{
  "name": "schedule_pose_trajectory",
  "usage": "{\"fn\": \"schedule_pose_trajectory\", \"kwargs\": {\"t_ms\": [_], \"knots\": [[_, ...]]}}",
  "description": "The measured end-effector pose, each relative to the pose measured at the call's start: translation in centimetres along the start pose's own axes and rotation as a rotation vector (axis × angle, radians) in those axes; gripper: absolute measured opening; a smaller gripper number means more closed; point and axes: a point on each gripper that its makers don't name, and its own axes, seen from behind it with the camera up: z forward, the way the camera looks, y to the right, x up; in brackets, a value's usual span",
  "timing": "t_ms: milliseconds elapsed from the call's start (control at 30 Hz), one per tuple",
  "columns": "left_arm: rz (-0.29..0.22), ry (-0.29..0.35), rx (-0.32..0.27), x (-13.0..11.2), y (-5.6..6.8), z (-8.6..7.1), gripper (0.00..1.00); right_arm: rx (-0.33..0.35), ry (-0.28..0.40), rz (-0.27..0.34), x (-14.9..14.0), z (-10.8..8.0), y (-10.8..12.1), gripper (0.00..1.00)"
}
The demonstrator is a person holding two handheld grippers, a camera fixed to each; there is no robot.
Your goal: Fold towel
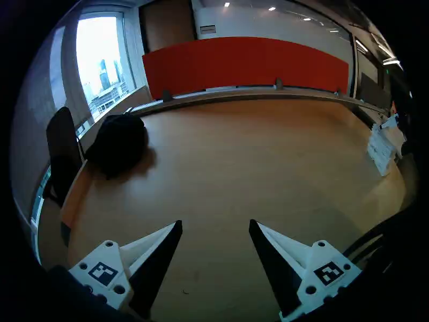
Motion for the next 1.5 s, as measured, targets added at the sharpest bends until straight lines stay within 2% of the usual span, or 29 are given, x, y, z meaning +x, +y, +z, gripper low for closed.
{"fn": "schedule_pose_trajectory", "kwargs": {"t_ms": [267,567,1267,1500], "knots": [[-0.002,0.010,-0.006,0.4,-0.1,0.1,0.92,-0.006,0.016,0.010,0.0,-1.0,-0.4,1.00],[-0.004,0.023,-0.011,0.9,-0.4,0.3,0.92,-0.024,0.088,0.032,0.8,-3.2,-0.8,1.00],[0.003,0.056,-0.031,2.5,0.2,0.1,0.92,-0.099,0.383,0.150,3.8,-9.1,-0.8,1.00],[0.007,0.059,-0.032,2.7,0.2,0.0,0.92,-0.137,0.502,0.138,5.1,-10.8,-0.8,1.00]]}}
